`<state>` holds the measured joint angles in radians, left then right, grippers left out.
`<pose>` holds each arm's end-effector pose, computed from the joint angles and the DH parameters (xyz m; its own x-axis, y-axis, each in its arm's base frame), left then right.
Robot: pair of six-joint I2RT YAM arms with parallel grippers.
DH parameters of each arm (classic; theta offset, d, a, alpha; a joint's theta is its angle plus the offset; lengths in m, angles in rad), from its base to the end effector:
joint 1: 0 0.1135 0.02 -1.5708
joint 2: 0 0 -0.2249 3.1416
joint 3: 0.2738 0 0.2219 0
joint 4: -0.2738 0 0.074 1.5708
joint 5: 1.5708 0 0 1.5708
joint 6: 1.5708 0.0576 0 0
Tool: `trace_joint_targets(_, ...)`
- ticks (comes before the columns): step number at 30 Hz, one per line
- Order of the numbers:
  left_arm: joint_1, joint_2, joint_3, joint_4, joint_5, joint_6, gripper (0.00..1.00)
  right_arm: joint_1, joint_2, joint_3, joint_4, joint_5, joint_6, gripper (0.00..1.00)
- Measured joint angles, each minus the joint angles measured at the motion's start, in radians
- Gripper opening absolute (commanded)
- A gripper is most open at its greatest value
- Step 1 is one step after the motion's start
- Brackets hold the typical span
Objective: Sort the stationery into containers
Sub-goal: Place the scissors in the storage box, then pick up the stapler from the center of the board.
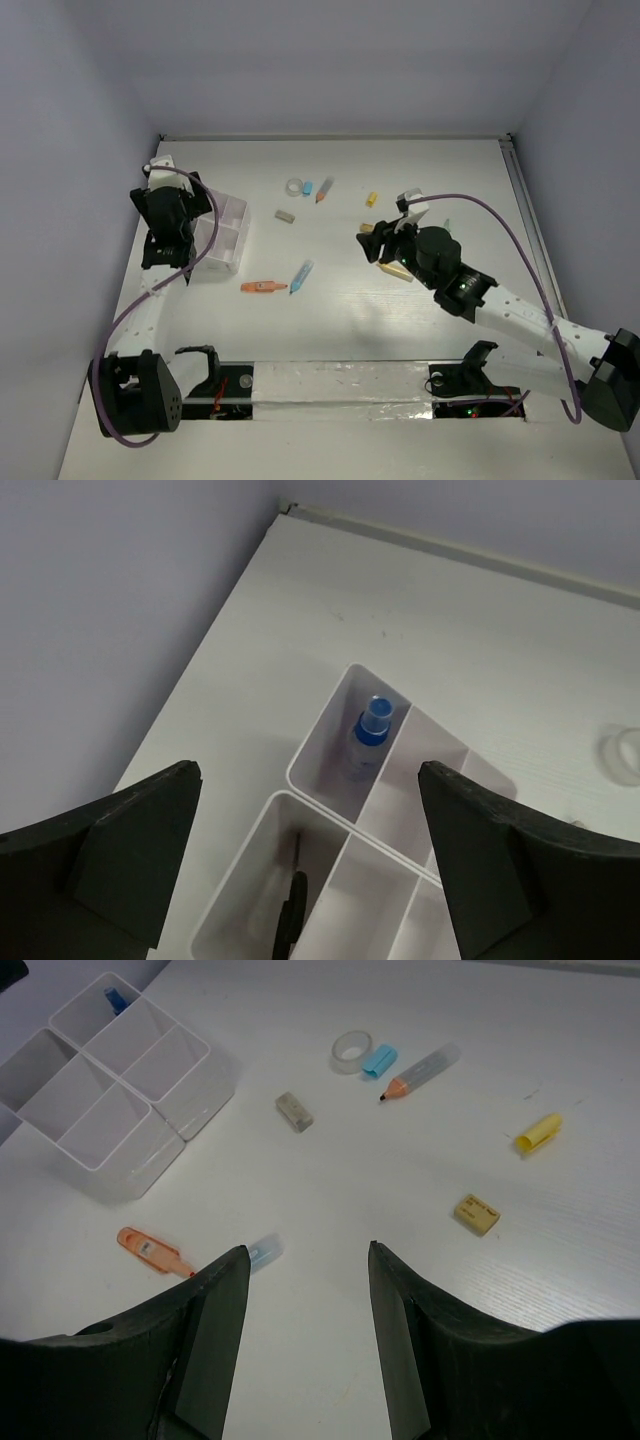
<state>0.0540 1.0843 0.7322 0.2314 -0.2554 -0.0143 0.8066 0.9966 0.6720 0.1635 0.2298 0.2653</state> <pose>0.2637 0.0288 0.2793 -0.1159 -0.0201 -0.9931 -0.3043 0.9524 0.0162 0.1810 0.1699 0.2702 -0.2506 0.1075 -0.9621 -0.4991 0.8372 0.2236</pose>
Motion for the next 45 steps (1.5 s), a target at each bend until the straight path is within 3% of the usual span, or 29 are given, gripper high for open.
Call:
trace_joint_targets(5,0.000,-0.101,0.038,-0.038,0.102,-0.074,0.92,0.000,0.034,0.000,-0.001,-0.001,0.000,0.56)
trace_joint_targets(9,-0.023,-0.225,0.084,-0.058,0.256,-0.161,0.97,0.000,0.075,0.002,-0.004,-0.001,-0.005,0.48)
trace_joint_targets(13,-0.065,-0.365,0.079,-0.075,0.436,-0.242,0.99,0.000,0.149,0.019,-0.009,-0.002,-0.008,0.48)
trace_joint_targets(18,-0.089,-0.513,-0.042,-0.079,0.651,-0.304,0.99,0.000,0.264,0.074,-0.049,-0.006,-0.012,0.50)
trace_joint_targets(24,-0.100,-0.558,-0.136,-0.151,0.774,-0.338,0.99,-0.006,0.411,0.214,-0.129,-0.008,-0.005,0.55)
trace_joint_targets(30,-0.189,-0.561,-0.133,-0.214,0.721,-0.336,0.99,-0.009,0.610,0.422,-0.158,-0.024,-0.005,0.50)
trace_joint_targets(33,-0.248,-0.565,-0.124,-0.253,0.673,-0.325,0.99,-0.010,0.714,0.534,-0.175,-0.090,-0.038,0.42)
trace_joint_targets(35,-0.284,-0.572,-0.117,-0.278,0.639,-0.317,0.99,-0.010,0.787,0.614,-0.192,-0.159,-0.074,0.42)
trace_joint_targets(40,-0.356,-0.609,-0.088,-0.331,0.546,-0.285,0.99,-0.015,1.001,0.889,-0.280,-0.277,-0.169,0.60)
trace_joint_targets(45,-0.402,-0.665,-0.071,-0.348,0.478,-0.272,0.99,-0.034,1.183,1.100,-0.353,-0.349,-0.211,0.64)
